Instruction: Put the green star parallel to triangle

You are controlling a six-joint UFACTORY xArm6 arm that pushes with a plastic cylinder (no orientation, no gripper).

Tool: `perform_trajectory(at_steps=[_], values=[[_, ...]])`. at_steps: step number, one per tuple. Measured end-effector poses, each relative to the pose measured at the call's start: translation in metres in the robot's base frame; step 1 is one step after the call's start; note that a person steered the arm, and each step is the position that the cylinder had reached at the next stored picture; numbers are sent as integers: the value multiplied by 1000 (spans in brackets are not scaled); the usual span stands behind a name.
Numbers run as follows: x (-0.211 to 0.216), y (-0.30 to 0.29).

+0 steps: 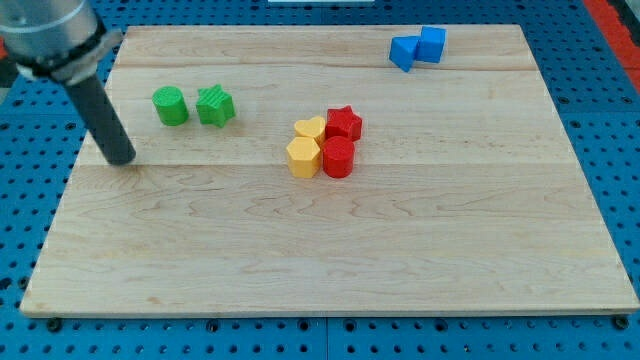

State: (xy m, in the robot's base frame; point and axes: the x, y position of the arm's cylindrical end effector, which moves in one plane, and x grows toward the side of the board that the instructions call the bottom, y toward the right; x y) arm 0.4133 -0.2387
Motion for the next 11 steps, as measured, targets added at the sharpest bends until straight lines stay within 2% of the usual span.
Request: perform_trajectory(at_steps=[1, 3, 4, 5, 6, 7, 8, 9, 11], values=[[-37, -8], [-46, 127], [-51, 175], [-84, 167], [-87, 145], [-116, 131], [-144, 162], [-140, 181], [-142, 151]])
